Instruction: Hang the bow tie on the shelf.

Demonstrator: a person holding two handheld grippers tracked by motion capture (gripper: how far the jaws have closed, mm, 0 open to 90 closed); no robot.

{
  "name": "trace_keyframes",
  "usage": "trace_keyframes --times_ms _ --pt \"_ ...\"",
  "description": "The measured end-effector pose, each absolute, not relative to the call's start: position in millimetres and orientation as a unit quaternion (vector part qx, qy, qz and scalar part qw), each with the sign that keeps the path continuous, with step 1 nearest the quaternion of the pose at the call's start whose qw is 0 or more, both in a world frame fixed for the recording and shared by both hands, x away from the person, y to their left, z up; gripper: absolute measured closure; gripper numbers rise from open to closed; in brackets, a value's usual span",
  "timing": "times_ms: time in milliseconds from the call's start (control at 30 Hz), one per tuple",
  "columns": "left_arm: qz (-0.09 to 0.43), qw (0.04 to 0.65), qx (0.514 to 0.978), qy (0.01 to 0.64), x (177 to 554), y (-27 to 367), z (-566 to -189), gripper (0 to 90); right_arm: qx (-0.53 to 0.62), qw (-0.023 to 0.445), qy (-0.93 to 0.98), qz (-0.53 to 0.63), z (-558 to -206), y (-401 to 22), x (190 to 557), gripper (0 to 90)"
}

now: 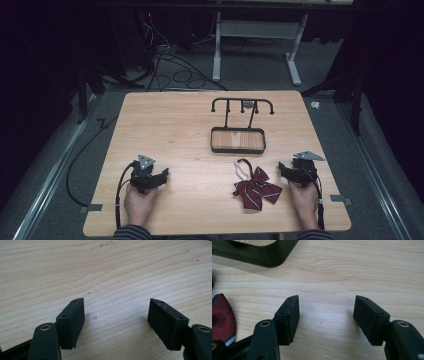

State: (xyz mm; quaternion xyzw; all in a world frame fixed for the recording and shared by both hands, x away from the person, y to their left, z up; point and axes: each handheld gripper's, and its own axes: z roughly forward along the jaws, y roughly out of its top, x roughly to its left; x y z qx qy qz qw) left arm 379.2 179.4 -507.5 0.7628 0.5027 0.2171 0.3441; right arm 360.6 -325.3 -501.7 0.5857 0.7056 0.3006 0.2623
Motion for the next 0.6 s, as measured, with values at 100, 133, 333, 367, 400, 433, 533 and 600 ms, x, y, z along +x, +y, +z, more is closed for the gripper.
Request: trace_keyframes --times_ms 100,133,333,367,400,433,533,600 --pt "0.217 0.344 0.763 0.503 379.2 179.4 -507.5 30.3 0.585 0.263 0.706 0.301 -501.7 -325.2 360.4 39.3" --pt "0.217 0.344 0.763 0.503 379.2 179.4 -507.5 30.4 0.585 0.262 0.706 0.301 -501.7 -325.0 360.1 39.3" --pt "0.217 0.344 0.763 0.503 379.2 179.4 -507.5 30.3 0.585 0.262 0.706 0.301 -501.8 -325.0 359.9 39.3" --pt "0.217 0.344 0.763 0.503 379.2 179.4 -507.4 30.3 0.585 0.262 0.706 0.301 -501.8 -325.0 359.9 39.3" --pt "0.217 0.344 0.763 0.503 379.2 179.4 -507.5 30.3 0.584 0.263 0.707 0.301 -501.8 -325.1 360.0 39.3" --pt "0.217 0.344 0.763 0.503 379.2 179.4 -507.5 30.3 0.584 0.263 0.707 0.301 -501.8 -325.1 360.0 39.3" --pt "0.217 0.344 0.763 0.503 379.3 179.5 -507.4 30.2 0.585 0.262 0.706 0.301 -501.8 -324.9 359.9 39.2" --pt "0.217 0.344 0.763 0.503 379.2 179.5 -507.4 30.2 0.585 0.262 0.706 0.301 -501.8 -325.0 359.9 39.2"
